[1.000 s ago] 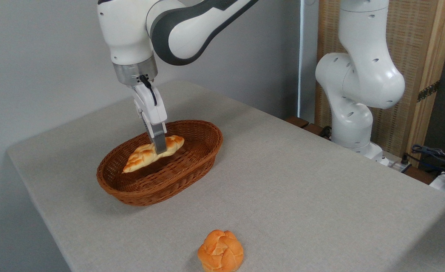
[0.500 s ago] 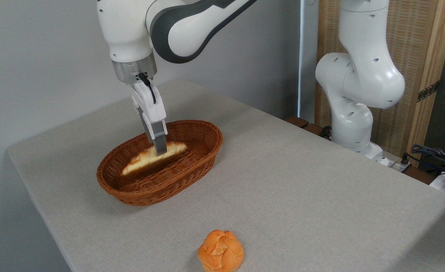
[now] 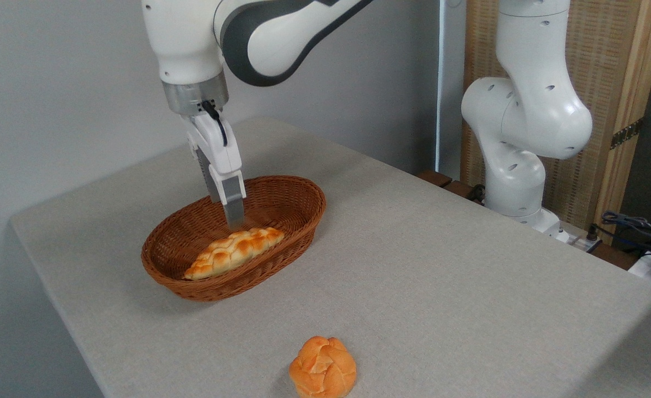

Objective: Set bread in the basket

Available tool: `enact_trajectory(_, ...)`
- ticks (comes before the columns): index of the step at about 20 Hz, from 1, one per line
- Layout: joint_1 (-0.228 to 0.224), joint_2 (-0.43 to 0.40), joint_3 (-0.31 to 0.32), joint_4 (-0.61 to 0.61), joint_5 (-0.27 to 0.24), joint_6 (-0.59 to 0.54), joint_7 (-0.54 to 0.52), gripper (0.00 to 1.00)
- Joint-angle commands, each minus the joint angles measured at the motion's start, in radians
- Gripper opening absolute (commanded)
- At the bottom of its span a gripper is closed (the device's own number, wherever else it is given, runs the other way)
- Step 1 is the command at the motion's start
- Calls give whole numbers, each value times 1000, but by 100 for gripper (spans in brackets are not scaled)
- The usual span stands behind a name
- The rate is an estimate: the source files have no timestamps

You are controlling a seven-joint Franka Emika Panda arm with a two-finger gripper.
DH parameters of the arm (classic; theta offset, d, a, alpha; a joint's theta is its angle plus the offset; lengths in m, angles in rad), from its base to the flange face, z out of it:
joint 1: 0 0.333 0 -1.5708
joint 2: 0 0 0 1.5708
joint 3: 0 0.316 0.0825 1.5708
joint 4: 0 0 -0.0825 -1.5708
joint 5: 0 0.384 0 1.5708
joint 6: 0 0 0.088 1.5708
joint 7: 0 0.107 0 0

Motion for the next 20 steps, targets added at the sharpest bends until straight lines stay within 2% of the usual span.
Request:
enact_trajectory(1,4,-25,40,64,23,-28,-28,100)
enact_trajectory(4,4,-45,108,116,25,-92,-34,100)
enact_trajectory(7,6,-28,191,268,23,-219,-30,100)
enact_trajectory(9,4,-21,225,298,26,-256,-25,100)
enact_trajectory(11,4,-21,229,298,28,-258,-26,100)
enact_trajectory(13,3,-24,226,298,54,-270,-26,100)
enact_trajectory(15,-1,-22,225,298,88,-339,-26,100)
enact_trajectory(17,-4,-24,225,298,96,-382,-28,100)
enact_trajectory(20,-4,-24,228,298,96,-390,-26,100)
